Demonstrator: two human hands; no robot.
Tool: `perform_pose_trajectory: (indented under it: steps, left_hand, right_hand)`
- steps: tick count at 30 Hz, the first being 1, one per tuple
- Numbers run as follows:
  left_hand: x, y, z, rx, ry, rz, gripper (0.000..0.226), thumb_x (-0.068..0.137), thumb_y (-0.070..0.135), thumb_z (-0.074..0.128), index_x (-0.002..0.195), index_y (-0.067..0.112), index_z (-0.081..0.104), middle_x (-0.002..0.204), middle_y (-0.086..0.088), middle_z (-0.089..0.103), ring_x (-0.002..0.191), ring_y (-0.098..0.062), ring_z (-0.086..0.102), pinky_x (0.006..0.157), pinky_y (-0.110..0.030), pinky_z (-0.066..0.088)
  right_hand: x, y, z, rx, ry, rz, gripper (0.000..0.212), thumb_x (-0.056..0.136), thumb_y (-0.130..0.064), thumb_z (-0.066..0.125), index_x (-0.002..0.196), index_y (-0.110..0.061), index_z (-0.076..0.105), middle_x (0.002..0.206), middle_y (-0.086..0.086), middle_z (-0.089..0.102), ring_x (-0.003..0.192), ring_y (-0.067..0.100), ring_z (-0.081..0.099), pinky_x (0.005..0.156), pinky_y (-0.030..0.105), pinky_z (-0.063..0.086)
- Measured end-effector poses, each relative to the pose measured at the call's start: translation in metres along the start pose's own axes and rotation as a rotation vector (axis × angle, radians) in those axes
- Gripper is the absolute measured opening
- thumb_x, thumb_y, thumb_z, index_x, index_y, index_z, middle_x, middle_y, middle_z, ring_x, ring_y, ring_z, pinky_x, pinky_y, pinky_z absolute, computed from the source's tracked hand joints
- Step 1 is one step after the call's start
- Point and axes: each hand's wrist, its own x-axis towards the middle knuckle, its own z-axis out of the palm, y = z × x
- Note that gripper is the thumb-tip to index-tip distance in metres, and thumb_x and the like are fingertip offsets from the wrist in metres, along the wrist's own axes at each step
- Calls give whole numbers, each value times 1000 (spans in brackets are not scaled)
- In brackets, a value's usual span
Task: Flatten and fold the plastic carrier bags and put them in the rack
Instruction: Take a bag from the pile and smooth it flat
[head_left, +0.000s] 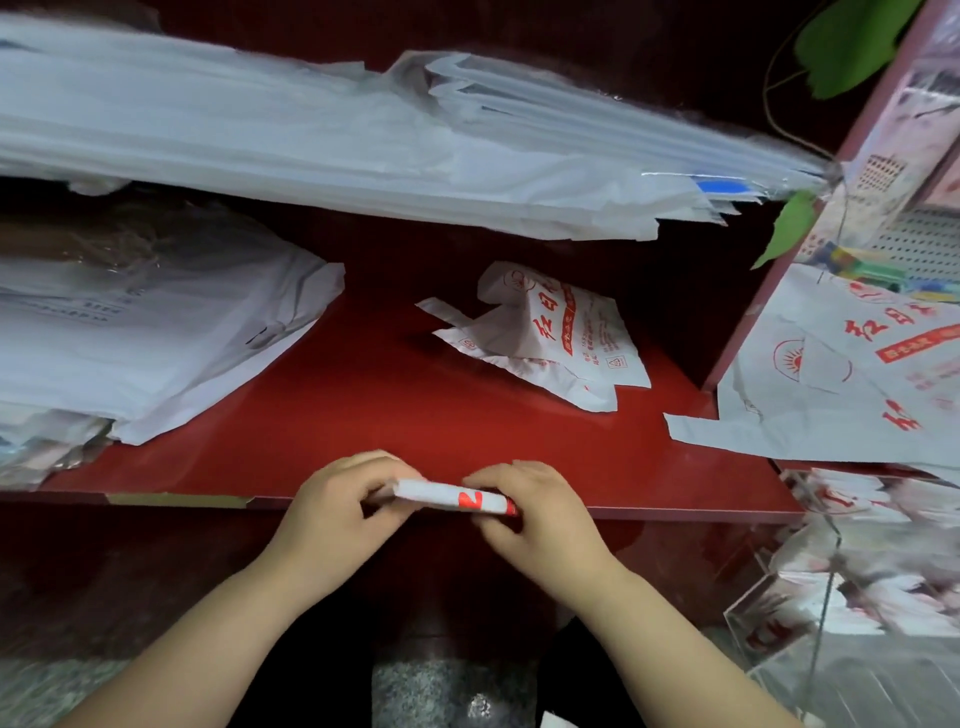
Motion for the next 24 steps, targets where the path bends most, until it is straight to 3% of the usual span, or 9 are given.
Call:
perform_pose_trajectory:
  steps: [2,3,7,10,13,18,22,24]
  left_hand:
    - [5,23,5,-185,59,-145,13,61,41,63,73,45,65,75,26,62,68,7,57,60,-5,38]
    - [9,33,9,-250,75,-198,10,59,38,65,69,38,65,70,29,62,65,10,57,58,-4,39]
    - [31,59,40,-374,-1,-267,28,75,3,72,76,27,58,63,27,64,57,9,57,55,-5,41]
    - [52,80,70,-384,-85,-281,25,76,0,68,76,24,60,57,17,64,49,4,55,51,-11,43]
    - [75,107,103,-407,-214,-295,19,80,6,66,78,23,61,66,8,66,49,0,56,52,-18,48]
    - [111,150,159,-365,-457,-280,19,88,7,56,78,23,61,82,3,65,64,-8,59,49,-14,48]
    - [135,176,201,-237,-465,-201,23,84,7,59,69,24,61,72,-3,64,59,-20,56,48,-22,47]
    - [144,187,218,-215,-455,-170,14,83,7,59,72,14,65,72,-11,65,61,-29,59,53,-31,49]
  right_hand:
    - [-4,-3,-15,260,2,185,10,68,-22,57,71,-32,56,67,-12,61,65,2,53,63,15,40]
    - [-6,-3,-22,357,17,250,17,69,-17,61,67,-33,55,63,-12,58,60,-2,50,59,11,37]
    - [-24,8,-54,516,64,404,29,77,1,67,66,-24,57,54,-12,54,51,-3,48,55,11,38]
    - [-43,21,-83,633,137,488,22,80,6,61,72,-14,57,51,-6,60,45,6,56,50,17,46]
    - [-66,41,-116,642,218,547,20,82,7,58,79,-13,58,52,-7,61,42,4,56,48,14,45]
    - [-104,78,-164,631,364,629,25,84,8,55,81,-16,59,64,-5,60,48,-3,56,51,13,45]
    - [-129,109,-196,551,449,706,23,86,8,52,82,-14,59,52,-4,56,39,-3,48,45,11,39]
    - [-139,125,-207,481,484,714,23,84,6,54,82,-14,63,52,-5,58,43,1,50,51,19,42]
